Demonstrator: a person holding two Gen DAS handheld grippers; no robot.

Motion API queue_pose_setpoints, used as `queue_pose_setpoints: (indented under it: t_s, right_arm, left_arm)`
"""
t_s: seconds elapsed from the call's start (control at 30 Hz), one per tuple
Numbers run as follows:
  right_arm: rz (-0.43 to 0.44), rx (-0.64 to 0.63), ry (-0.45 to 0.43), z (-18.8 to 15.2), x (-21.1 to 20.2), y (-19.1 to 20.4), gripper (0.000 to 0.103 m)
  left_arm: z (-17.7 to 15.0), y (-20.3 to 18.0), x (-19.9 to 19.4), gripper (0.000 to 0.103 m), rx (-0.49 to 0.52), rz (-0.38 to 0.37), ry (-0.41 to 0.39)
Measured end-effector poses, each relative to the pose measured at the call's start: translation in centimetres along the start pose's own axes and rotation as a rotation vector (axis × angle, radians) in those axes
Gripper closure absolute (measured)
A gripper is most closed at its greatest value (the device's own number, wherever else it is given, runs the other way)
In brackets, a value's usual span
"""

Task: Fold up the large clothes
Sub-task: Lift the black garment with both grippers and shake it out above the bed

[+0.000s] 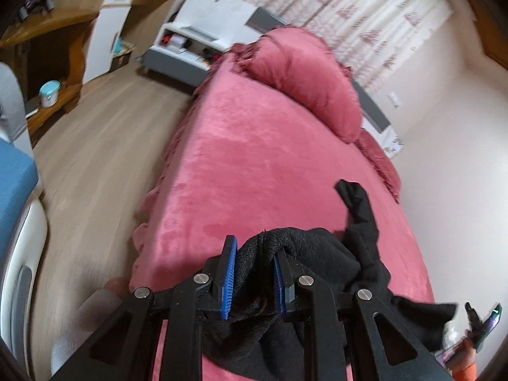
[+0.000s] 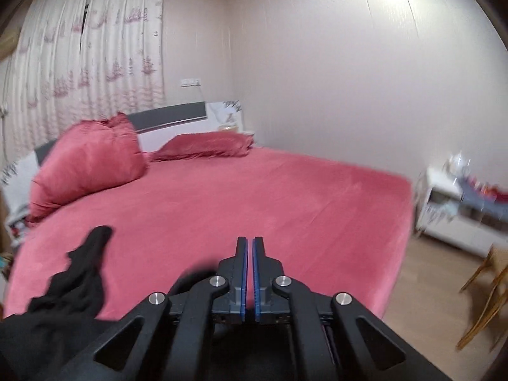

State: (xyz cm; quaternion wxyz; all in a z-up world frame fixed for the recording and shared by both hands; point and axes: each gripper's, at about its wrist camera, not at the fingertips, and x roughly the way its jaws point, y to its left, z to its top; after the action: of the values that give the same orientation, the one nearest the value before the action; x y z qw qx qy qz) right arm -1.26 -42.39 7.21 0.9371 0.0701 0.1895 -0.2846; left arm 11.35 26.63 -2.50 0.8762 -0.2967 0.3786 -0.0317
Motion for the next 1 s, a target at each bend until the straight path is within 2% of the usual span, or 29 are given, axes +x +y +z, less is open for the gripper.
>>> queue_pose_setpoints:
  t_s: [0.1,0.17,0.23,0.27,0.3,0.33,0.47,0.6,0.7,0.77,0.87,0.97,1.0]
  right_arm:
    - [-0.010,-0.021,0.034,2.6,3.1,-0.7,0.100]
    - [0.044,-0.013,0.148,3.2,6.1,-1.1,0.097]
    - [0.109,0.027,0.305,1.9,9.3,-1.3,0.077]
    - [0.135,0.047,0.352,1.2,10.0,-1.5,0.072]
    - [0.159,0.076,0.412,-0.3,10.9,-1.8,0.061]
    - [0.161,0.093,0.452,-1.7,11.2,-2.1,0.054]
    - [0.147,0.202,0.591,-8.5,11.1,-5.1,0.050]
    - [0.112,0.413,0.721,-14.6,9.3,-10.4,0.049]
    - [0.132,0.622,0.743,-17.8,7.4,-14.3,0.049]
    - [0.132,0.679,0.750,-19.1,6.9,-15.4,0.047]
    - [0.216,0.712,0.736,-20.1,7.6,-15.3,0.046]
    - [0.273,0.738,0.680,-20.1,9.2,-14.2,0.046]
    - [0.255,0.744,0.691,-20.2,9.9,-13.9,0.046]
  left_arm:
    - [0.1,0.1,1.2,0.077,0.017,0.037,0.025]
    - [-0.4,-0.1,1.2,0.074,0.029,0.060,0.015]
    - [-1.2,-0.2,1.1,0.059,0.031,0.070,-0.005]
    - [-1.8,0.0,0.9,0.040,0.030,0.099,-0.013]
    - [-2.1,0.0,0.7,0.023,0.022,0.121,-0.019]
    - [-3.0,0.6,0.3,0.020,-0.003,0.142,-0.037]
    - [-6.5,2.6,-1.2,0.019,-0.135,0.075,-0.051]
    - [-9.7,2.7,-3.2,0.019,-0.215,0.062,-0.092]
    - [-11.2,1.5,-3.7,0.019,-0.186,0.074,-0.082]
    - [-12.1,0.1,-2.5,0.020,-0.126,0.054,-0.014]
    - [-13.0,-1.4,-0.4,0.033,-0.078,0.039,0.070]
    - [-13.6,-1.3,0.7,0.056,-0.145,0.040,0.084]
    - [-13.7,-1.3,0.8,0.058,-0.155,0.041,0.084]
